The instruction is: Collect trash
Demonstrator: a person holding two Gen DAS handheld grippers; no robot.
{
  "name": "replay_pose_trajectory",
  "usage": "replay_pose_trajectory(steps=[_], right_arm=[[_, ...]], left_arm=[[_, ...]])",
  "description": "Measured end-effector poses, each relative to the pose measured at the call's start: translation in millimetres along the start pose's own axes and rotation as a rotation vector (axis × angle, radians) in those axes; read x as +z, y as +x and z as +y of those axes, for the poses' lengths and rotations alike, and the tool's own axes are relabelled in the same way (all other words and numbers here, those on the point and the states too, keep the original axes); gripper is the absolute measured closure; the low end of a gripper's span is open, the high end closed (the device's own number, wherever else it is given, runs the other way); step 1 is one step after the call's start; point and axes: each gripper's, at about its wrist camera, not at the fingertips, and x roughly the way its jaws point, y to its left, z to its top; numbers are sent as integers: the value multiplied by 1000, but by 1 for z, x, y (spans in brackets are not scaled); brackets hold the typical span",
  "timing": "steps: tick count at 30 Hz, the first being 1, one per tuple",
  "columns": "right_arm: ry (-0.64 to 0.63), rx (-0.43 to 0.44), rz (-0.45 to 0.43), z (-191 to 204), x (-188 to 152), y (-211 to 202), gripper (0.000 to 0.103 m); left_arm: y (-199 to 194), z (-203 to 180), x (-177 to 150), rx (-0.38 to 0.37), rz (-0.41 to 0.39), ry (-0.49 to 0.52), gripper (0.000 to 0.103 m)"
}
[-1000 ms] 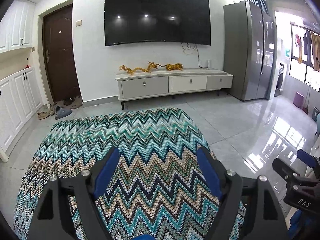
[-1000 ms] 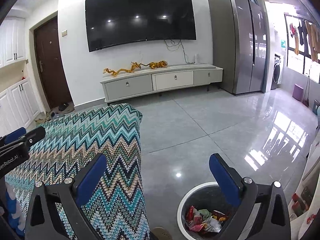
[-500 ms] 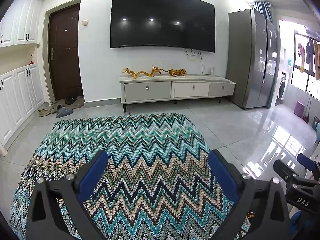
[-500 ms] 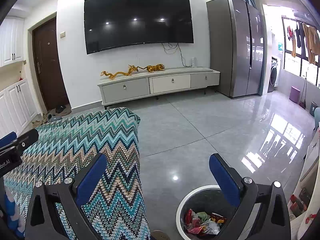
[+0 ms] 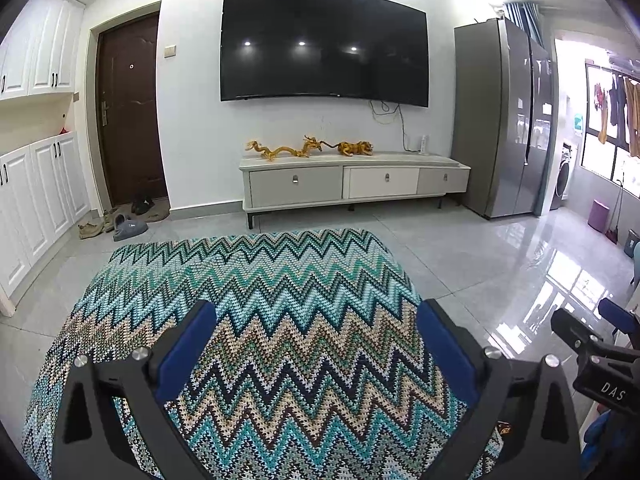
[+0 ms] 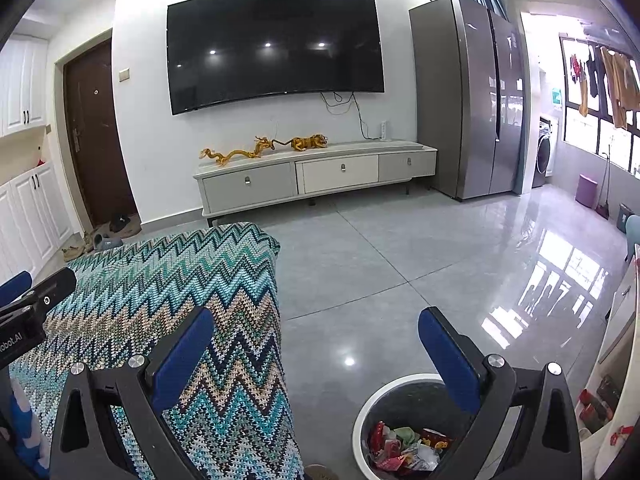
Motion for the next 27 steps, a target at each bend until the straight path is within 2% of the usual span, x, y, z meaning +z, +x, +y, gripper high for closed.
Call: replay_pose_trajectory(steps=[27], right_arm=[[9, -5, -4, 1, 0, -5, 0]], left_arm=[[-2, -1, -3, -17, 21, -6, 2]])
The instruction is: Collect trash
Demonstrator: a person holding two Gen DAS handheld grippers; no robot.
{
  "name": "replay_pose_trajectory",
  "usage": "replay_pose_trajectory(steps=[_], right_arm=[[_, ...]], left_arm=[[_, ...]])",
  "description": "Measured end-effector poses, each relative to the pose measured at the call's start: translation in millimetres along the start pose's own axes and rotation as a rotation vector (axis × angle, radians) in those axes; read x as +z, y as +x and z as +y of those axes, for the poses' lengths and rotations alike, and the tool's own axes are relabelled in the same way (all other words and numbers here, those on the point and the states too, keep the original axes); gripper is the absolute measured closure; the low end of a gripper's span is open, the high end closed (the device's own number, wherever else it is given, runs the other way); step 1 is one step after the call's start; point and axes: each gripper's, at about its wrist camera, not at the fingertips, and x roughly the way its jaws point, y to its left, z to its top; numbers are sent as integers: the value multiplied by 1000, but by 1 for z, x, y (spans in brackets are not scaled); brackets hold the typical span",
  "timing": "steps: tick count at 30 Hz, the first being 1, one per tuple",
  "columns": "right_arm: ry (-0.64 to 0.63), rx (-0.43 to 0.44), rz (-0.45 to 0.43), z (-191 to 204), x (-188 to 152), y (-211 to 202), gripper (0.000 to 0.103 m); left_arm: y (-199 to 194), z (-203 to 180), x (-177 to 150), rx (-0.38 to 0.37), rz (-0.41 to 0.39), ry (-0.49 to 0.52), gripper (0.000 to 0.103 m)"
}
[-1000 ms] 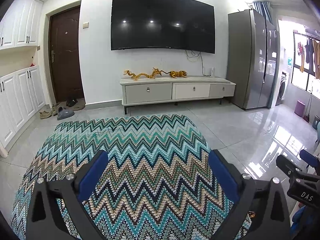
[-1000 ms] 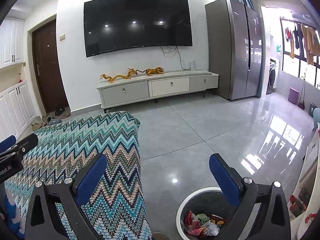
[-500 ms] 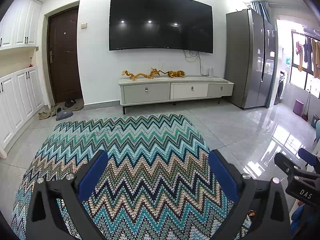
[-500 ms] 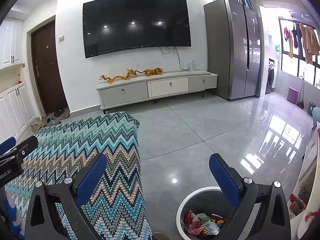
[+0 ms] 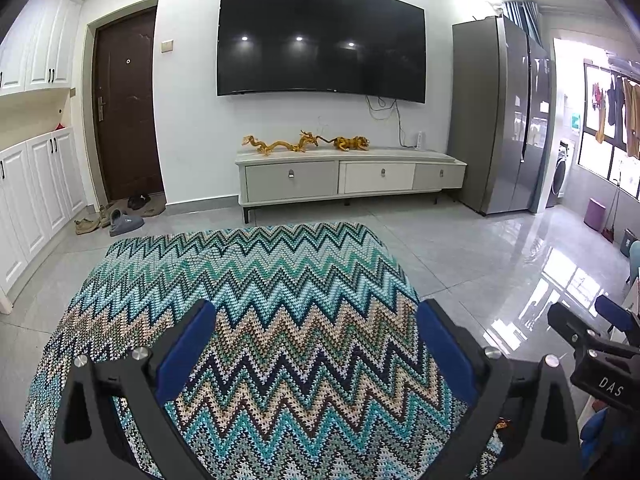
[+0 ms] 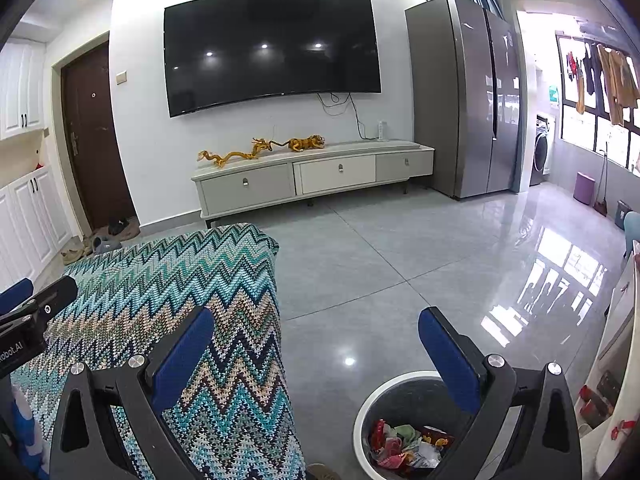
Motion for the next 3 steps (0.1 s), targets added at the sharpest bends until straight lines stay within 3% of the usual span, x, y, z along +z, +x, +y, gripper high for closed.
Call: replay_pose_trajectory(steps=[3], right_arm=[[0, -1, 0, 0, 0, 0, 0]], left_arm=[[0, 0, 0, -1, 1, -2, 2]])
